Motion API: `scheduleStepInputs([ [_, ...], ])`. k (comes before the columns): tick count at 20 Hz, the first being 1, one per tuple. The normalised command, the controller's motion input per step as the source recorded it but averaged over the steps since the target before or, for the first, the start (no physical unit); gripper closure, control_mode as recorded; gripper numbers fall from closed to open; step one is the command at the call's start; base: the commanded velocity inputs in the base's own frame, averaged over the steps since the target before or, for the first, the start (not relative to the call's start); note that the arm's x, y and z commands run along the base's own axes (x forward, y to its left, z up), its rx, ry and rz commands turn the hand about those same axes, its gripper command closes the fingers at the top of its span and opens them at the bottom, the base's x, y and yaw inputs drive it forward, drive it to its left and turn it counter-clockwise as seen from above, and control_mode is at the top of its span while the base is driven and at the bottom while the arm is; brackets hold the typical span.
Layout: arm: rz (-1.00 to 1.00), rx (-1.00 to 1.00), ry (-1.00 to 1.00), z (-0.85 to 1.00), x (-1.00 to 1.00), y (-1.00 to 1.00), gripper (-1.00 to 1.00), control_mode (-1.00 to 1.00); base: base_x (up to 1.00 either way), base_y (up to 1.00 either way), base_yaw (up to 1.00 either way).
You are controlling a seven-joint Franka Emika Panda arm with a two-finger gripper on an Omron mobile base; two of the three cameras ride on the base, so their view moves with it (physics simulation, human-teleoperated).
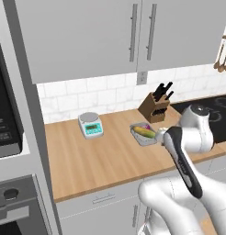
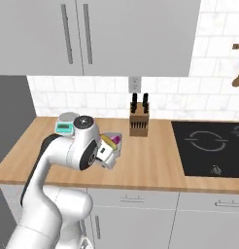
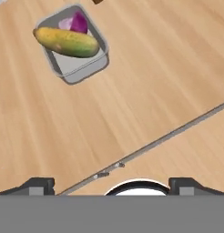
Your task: Take the meat container that has the fish and place it on the second highest rack of the freezer. Then take the vegetable container that has the onion and cucumber and place it on the highest rack of the freezer.
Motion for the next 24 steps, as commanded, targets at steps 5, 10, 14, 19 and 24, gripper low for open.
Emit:
scheduleStepInputs([
  [5, -0.33, 0.38, 0.11, 0.00, 0.54, -0.05, -1.00, -1.00, 0.00, 0.00, 0.00],
  [10, -0.23, 0.19, 0.26, -0.05, 0.46, -0.11, -1.00, -1.00, 0.00, 0.00, 0.00],
  [14, -0.09, 0.01, 0.17, -0.22, 0.34, -0.03, -1.00, -1.00, 0.00, 0.00, 0.00],
  [19, -0.02, 0.00, 0.04, -0.38, 0.43, 0.09, -1.00, -1.00, 0.00, 0.00, 0.00],
  [24, 0.00, 0.01, 0.00, -0.48, 0.45, 0.33, -1.00, -1.00, 0.00, 0.00, 0.00],
])
